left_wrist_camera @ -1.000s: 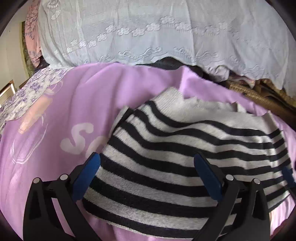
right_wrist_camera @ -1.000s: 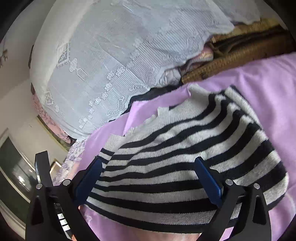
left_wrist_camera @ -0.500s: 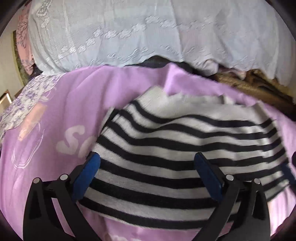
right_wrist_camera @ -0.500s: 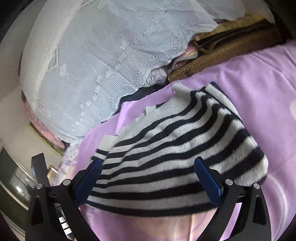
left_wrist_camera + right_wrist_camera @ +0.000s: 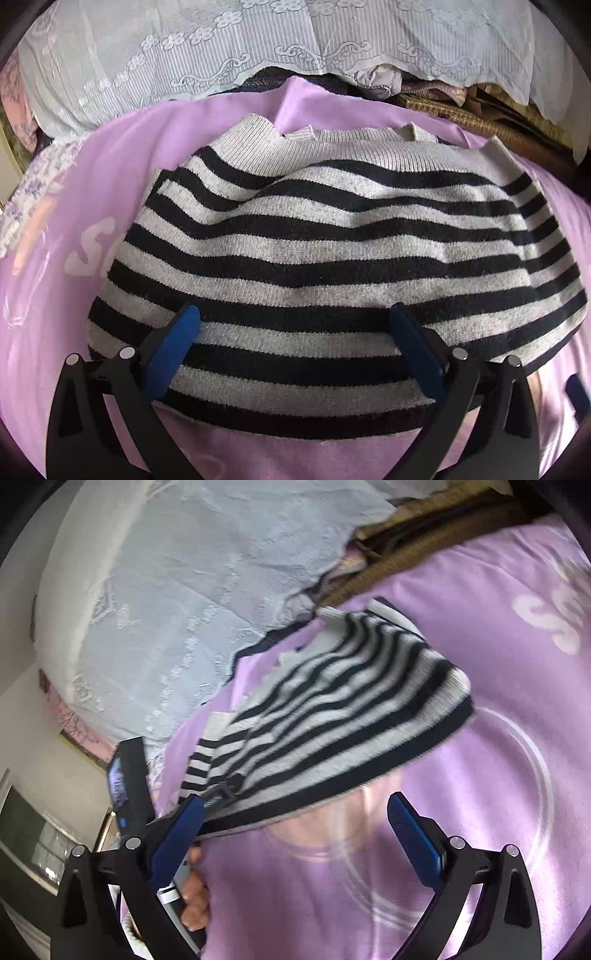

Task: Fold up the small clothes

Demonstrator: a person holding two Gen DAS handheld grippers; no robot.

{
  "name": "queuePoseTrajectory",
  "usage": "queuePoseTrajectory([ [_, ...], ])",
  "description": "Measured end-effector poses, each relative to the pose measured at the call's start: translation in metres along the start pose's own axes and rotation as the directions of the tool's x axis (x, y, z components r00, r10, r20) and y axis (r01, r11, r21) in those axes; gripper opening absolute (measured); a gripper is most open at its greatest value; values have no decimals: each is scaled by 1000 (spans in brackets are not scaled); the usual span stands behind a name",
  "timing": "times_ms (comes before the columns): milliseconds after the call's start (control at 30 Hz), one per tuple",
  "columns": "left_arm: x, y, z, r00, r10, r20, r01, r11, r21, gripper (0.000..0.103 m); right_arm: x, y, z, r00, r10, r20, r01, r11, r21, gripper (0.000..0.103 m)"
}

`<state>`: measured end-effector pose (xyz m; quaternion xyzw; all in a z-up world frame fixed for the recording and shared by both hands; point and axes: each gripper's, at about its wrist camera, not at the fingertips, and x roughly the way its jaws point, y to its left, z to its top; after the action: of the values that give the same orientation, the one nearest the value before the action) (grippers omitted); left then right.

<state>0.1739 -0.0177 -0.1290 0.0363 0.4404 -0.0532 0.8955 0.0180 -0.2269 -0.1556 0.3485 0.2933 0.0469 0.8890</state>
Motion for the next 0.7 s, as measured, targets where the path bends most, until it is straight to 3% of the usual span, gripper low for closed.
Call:
queuePoseTrajectory([
  [100, 0, 0, 0, 1000, -5, -1, 5, 1000, -4, 99, 9, -27, 4, 1000, -14, -16, 15, 995, 102, 100],
  [300, 1, -1, -1, 1000, 4, 6, -4, 1000, 2, 99, 19, -34, 15, 1000, -11, 16, 10, 997, 79, 100],
  [433, 1, -2, -2, 1000, 8, 13, -8, 1000, 7, 99, 31, -28, 22, 997, -75, 3, 75, 996, 50, 100],
  [600, 1, -2, -2, 1000, 7, 16, -7, 1000, 7, 99, 45, -33, 41, 990, -134, 47, 127, 984, 129, 100],
  [700, 1, -2, -2, 1000, 9, 17, -9, 1000, 7, 99, 57, -36, 57, 989, -126, 81, 111, 980, 164, 100],
])
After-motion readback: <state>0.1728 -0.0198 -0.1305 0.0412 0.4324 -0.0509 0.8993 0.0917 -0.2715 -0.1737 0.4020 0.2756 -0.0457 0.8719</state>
